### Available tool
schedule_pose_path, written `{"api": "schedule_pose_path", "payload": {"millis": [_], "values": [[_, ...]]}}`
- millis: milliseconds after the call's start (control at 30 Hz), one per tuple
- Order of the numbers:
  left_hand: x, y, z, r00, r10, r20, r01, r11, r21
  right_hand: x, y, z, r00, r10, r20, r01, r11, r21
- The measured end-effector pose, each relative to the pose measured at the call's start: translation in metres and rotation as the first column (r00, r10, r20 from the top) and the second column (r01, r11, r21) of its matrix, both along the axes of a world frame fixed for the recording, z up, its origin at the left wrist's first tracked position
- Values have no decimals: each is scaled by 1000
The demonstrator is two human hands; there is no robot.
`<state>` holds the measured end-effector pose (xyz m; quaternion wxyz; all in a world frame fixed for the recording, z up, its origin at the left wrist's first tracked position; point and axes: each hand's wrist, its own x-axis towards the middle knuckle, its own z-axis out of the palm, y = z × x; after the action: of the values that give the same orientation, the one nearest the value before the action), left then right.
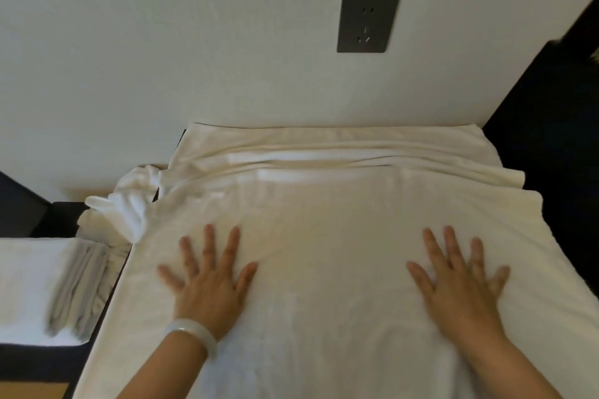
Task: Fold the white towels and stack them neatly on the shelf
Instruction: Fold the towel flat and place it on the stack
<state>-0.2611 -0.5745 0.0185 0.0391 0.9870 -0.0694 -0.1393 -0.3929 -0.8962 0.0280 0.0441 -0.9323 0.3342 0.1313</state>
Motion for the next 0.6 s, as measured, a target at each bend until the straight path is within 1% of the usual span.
{"api": "schedule_pose_path", "payload": {"millis": [100,233,333,400,433,500,533,567,600], "values": [[11,2,-6,999,-25,43,26,1000,-17,7,-11,-6,997,52,51,-52,999,-10],[65,-16,-8,998,-38,57,38,999,0,56,-37,-11,992,100,81,-99,995,-6],[100,-28,2,999,-31,-12,31,1000,0,96,-47,-3,998,49,26,-51,997,56],[101,-38,9,1000,-10,-16,10,1000,-13,107,-34,9,999,8,32,-9,999,51],[91,-46,13,999,-36,26,36,999,-9,107,-20,12,997,25,76,-27,999,31],[51,-68,9,980,-148,131,154,988,-32,95,22,6,972,159,176,-155,987,-35],[26,-77,3,962,-218,162,230,971,-58,85,46,1,955,234,181,-234,972,-25],[3,-84,-2,942,-293,162,305,951,-57,75,64,-3,945,288,155,-295,955,18],[-12,-85,-9,923,-351,159,362,931,-45,64,73,-10,939,317,134,-325,945,37]]}}
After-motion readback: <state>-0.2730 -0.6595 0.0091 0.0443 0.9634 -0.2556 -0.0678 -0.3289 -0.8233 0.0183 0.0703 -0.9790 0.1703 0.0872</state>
